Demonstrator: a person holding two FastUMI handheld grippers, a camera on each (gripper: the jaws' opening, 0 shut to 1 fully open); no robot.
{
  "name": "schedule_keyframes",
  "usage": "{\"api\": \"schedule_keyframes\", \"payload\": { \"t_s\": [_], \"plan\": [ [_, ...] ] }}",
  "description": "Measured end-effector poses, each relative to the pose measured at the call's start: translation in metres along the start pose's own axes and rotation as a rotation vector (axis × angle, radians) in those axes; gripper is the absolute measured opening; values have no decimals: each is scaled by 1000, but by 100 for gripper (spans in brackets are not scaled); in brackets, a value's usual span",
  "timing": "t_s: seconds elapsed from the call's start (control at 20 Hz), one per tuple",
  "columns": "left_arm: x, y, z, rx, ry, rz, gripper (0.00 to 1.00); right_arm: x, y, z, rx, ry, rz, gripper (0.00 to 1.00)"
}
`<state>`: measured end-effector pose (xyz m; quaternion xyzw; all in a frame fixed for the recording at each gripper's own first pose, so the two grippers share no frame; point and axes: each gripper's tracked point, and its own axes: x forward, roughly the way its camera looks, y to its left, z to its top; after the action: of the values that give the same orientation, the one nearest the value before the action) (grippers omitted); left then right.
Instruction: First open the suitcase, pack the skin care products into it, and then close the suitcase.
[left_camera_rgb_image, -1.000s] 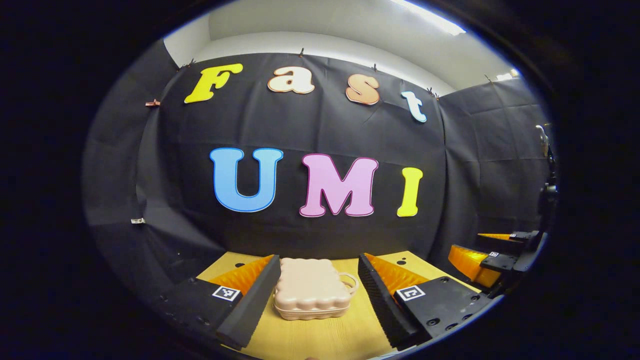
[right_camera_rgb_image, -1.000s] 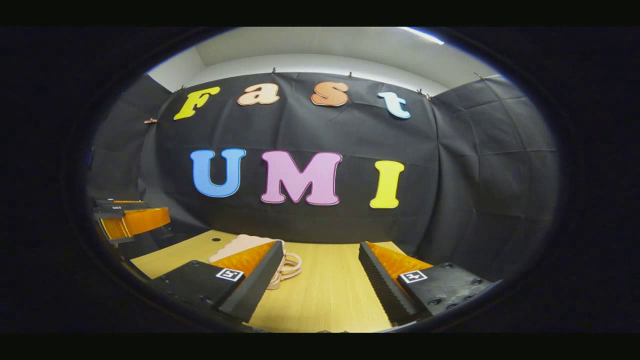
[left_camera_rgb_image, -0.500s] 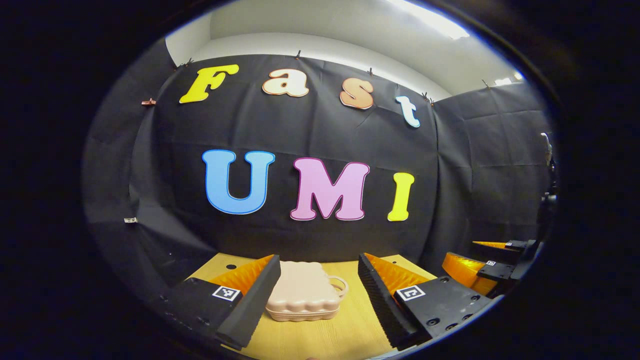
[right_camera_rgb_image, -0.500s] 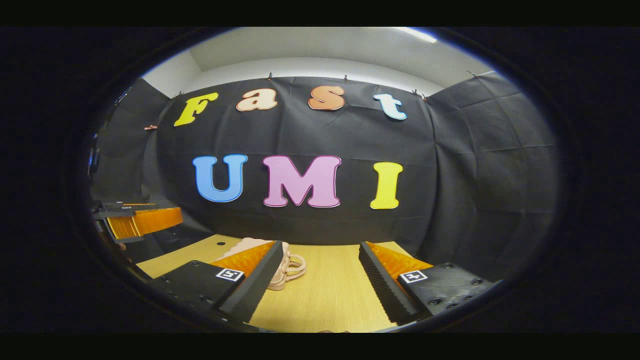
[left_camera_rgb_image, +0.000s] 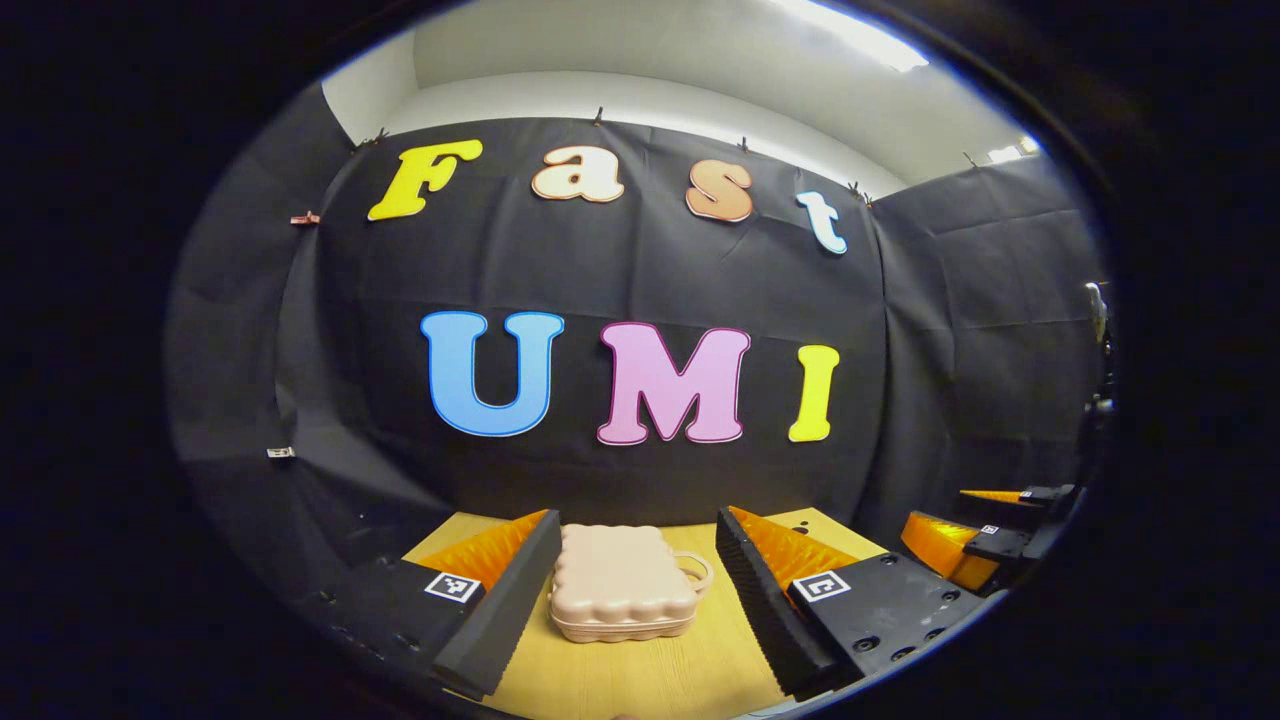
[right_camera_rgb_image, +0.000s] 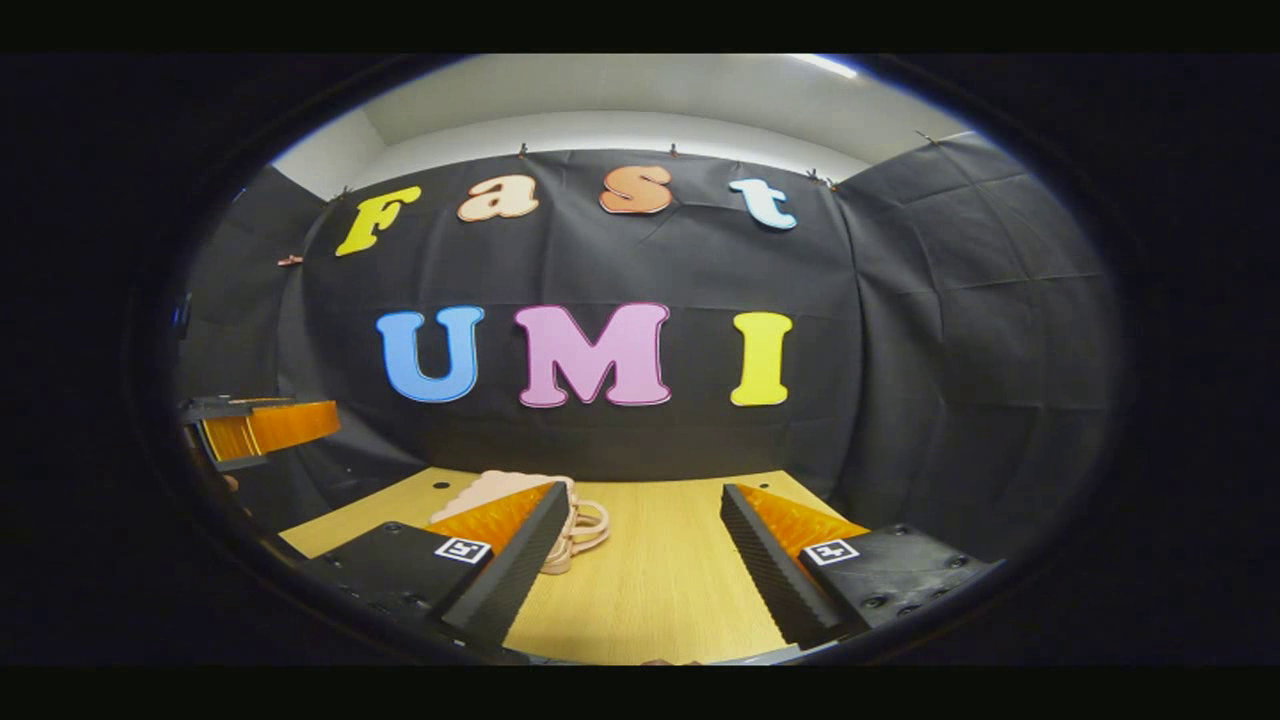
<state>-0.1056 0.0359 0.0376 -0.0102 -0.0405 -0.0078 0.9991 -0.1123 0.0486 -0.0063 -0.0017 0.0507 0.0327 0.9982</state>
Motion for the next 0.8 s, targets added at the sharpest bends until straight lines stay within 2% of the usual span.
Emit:
{"api": "schedule_keyframes", "payload": {
  "t_s": [0.15,0.2,0.35,0.4,0.55,0.6,0.65,0.7,0.75,0.8],
  "plan": [
    [-4,5,-4,-26,18,13,97,-4,5,2,5,-3,13,97],
    [-4,10,-4,-11,17,29,97,-4,8,0,10,1,23,93],
    [-8,27,3,14,-1,63,98,-7,6,1,5,1,22,100],
    [-9,29,4,10,-2,66,98,-7,5,1,2,1,19,97],
    [-14,31,-1,-20,8,69,97,-9,4,0,2,-2,16,97],
    [-15,30,-5,-27,19,67,97,-10,6,0,6,1,20,92],
    [-15,30,-9,-31,26,64,97,-11,7,-1,10,3,20,97],
    [-15,28,-10,-29,32,61,98,-12,7,0,11,-3,22,92],
    [-16,28,-10,-18,33,65,97,-13,8,2,8,-9,25,92],
    [-17,31,-9,-5,30,76,97,-14,8,2,3,-15,26,97]
  ]
}}
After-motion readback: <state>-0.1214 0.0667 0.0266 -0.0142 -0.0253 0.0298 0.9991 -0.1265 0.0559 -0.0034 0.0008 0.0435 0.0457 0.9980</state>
